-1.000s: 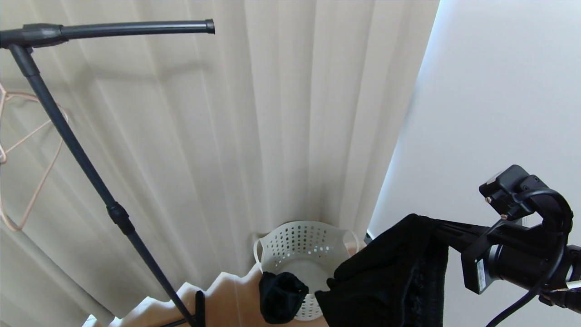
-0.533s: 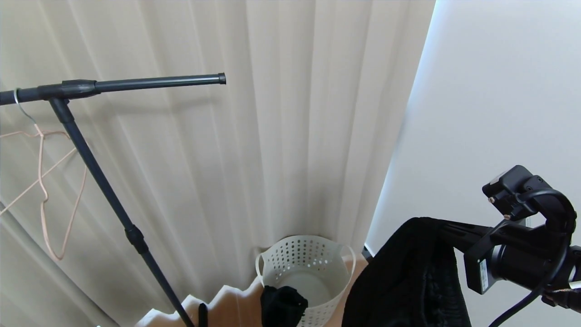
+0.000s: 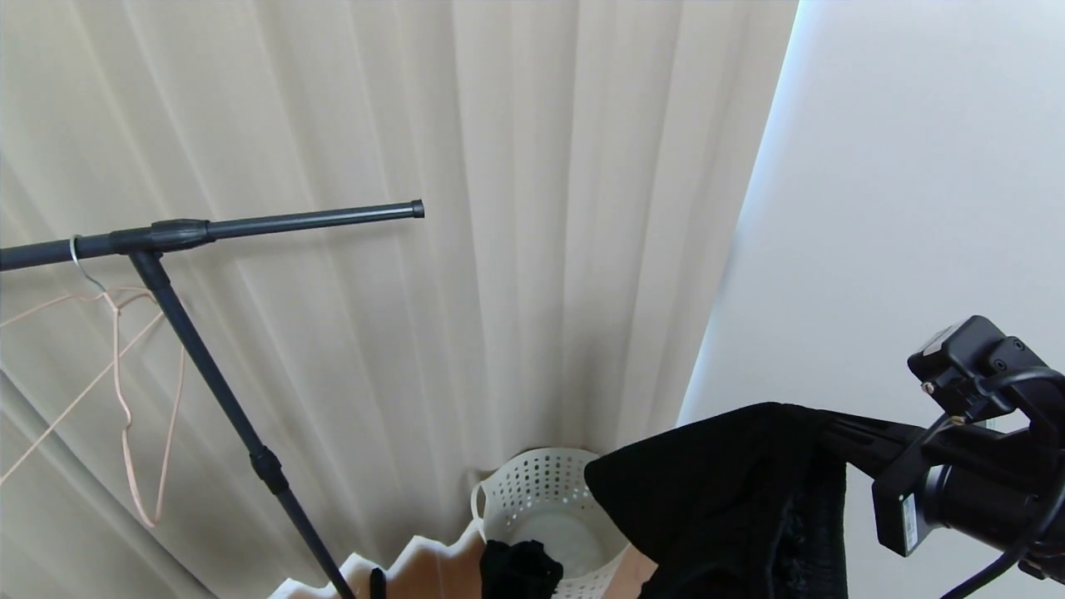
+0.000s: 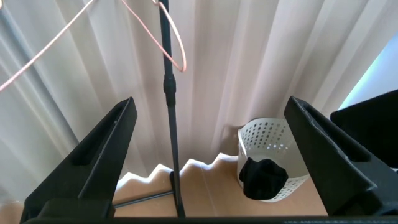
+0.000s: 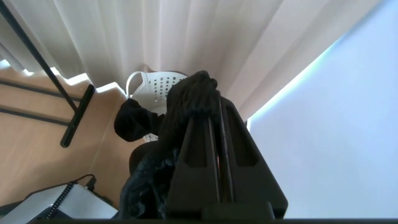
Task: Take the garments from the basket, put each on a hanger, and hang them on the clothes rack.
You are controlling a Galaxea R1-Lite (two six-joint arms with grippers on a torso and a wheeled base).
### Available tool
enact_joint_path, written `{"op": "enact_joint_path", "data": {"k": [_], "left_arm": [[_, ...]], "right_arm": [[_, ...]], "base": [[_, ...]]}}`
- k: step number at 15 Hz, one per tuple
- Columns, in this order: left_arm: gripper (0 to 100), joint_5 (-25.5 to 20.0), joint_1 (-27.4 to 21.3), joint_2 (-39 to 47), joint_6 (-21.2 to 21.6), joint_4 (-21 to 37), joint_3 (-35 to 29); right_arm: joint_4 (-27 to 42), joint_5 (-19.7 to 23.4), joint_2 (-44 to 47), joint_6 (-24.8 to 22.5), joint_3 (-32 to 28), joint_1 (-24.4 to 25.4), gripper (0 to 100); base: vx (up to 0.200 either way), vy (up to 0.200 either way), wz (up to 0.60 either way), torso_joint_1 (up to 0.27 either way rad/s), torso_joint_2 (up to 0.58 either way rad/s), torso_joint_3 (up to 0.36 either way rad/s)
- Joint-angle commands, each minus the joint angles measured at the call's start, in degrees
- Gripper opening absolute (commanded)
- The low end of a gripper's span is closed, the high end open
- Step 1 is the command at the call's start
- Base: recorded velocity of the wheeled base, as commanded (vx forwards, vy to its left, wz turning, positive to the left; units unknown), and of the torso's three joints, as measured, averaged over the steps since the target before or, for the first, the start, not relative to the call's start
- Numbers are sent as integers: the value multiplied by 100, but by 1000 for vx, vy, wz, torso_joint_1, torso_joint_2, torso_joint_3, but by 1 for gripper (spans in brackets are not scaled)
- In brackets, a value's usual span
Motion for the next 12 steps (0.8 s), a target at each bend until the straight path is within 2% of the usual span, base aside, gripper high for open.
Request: {"op": "enact_joint_path", "data": {"k": [1,7,10,12], "left_arm": [[100,0,4,8,7,-1,-2],[100,-9,4,8,-2,-1,-11],[100,0,4,8,7,-1,-11],[100,-9,4,8,7,-1,-2]], "right_arm": [[10,5,-41,-3,14,1,0],[-7,5,3,-12,40,10,0],[-271,-13,3,-30,137,19,0],[-324,-13,21,-109,146,10,0]], "base": [[0,0,0,183,-403,-222],[0,0,0,169,-367,-208],[0,0,0,39,-86,-44],[0,0,600,7,-10,-7]]}}
